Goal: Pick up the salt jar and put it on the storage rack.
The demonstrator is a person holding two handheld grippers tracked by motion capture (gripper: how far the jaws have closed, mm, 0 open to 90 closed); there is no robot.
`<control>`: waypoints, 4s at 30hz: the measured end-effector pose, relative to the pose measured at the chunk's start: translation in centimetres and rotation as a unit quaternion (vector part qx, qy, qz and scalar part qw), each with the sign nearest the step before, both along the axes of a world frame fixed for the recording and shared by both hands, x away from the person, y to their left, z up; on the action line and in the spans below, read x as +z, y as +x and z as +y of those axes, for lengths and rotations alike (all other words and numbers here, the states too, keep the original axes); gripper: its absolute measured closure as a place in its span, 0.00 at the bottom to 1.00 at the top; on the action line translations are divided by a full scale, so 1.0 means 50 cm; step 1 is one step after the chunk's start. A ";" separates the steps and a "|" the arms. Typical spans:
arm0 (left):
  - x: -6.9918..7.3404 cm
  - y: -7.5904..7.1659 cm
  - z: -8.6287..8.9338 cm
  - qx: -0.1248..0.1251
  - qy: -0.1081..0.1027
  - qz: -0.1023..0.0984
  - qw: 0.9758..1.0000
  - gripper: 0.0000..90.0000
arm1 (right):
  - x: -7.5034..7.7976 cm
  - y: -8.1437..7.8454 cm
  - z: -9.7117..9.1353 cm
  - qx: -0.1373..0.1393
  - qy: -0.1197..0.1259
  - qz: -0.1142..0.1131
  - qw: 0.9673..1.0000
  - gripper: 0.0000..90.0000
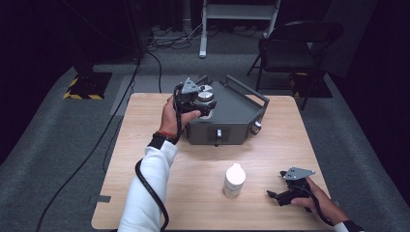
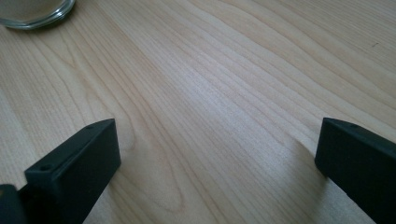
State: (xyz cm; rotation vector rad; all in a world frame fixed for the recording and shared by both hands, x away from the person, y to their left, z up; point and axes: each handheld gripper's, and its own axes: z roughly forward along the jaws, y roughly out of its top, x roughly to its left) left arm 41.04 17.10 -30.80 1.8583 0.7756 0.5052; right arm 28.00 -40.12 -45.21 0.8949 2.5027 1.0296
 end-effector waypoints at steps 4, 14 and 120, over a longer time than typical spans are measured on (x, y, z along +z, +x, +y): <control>-0.008 0.014 -0.008 0.009 0.000 0.004 1.000 0.33 | 0.000 0.001 0.000 0.001 0.000 0.000 1.000 0.00; -0.026 0.035 -0.028 0.030 0.010 0.014 0.999 0.33 | 0.000 0.001 0.000 0.001 0.000 0.000 1.000 0.00; -0.082 -0.189 0.031 -0.004 0.062 -0.050 0.997 0.01 | 0.000 0.000 0.001 0.001 0.000 0.000 1.000 0.00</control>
